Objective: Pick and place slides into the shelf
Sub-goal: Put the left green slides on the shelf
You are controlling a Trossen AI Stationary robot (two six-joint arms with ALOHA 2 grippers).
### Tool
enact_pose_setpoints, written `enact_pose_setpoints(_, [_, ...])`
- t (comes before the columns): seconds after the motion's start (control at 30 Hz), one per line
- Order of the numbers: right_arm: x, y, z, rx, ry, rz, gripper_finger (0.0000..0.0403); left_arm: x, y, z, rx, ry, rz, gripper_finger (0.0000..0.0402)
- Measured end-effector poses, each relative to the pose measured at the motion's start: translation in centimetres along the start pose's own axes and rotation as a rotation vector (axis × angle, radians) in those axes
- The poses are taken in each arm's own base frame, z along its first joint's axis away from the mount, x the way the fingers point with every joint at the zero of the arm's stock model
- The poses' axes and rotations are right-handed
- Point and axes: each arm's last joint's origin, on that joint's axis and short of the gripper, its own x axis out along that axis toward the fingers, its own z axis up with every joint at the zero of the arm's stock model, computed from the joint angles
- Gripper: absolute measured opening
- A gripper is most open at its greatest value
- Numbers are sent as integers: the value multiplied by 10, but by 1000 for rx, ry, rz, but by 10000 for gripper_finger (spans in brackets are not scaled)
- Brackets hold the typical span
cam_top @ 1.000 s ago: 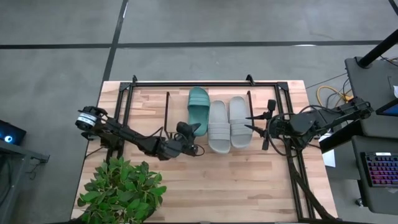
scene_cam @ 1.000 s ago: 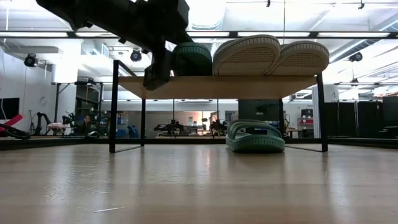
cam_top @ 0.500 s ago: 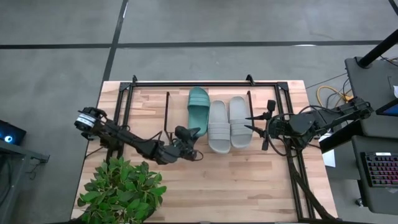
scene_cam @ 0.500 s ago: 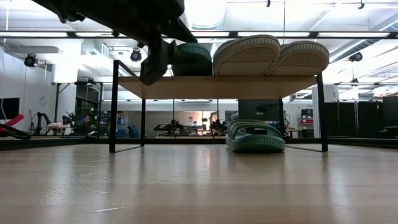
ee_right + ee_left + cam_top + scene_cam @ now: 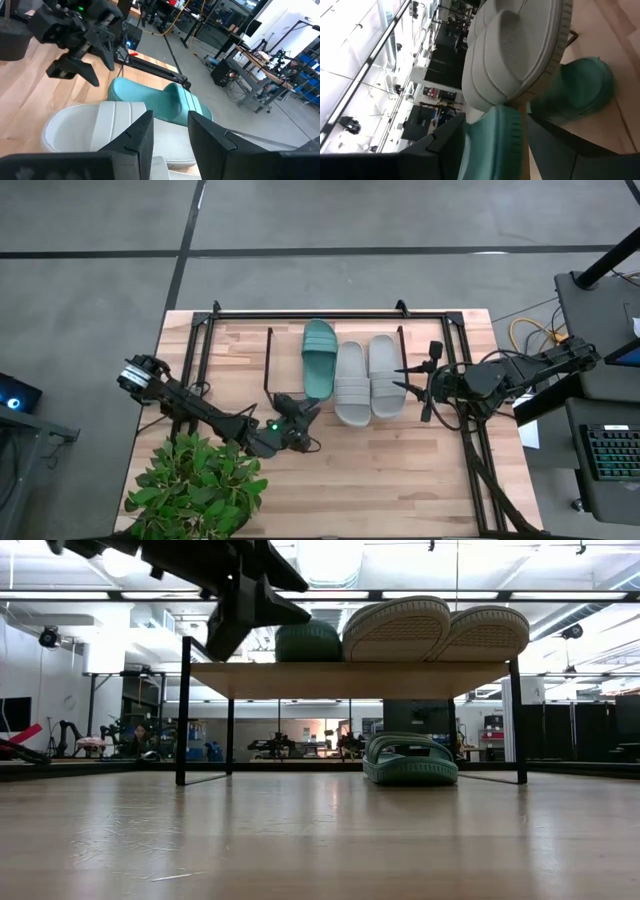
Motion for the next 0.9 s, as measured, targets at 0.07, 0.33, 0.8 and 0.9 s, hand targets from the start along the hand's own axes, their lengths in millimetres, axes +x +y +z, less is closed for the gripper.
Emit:
enact_pose_setpoints(0.07, [0, 0, 0, 0, 0, 0, 111, -4, 0, 1, 0, 24, 21, 190])
enact_pose_setpoints(0.33, [0, 0, 0, -1, 0, 0, 111, -11, 42, 4, -243, 59, 118, 189])
enact_pose_setpoints(0.8, [1, 1, -3, -25, 9, 3, 112, 0, 129, -29, -397, -10, 46, 189])
enact_pose_setpoints(0.9, [1, 2, -3, -25, 8, 3, 112, 14, 139, -34, -398, -10, -97, 189])
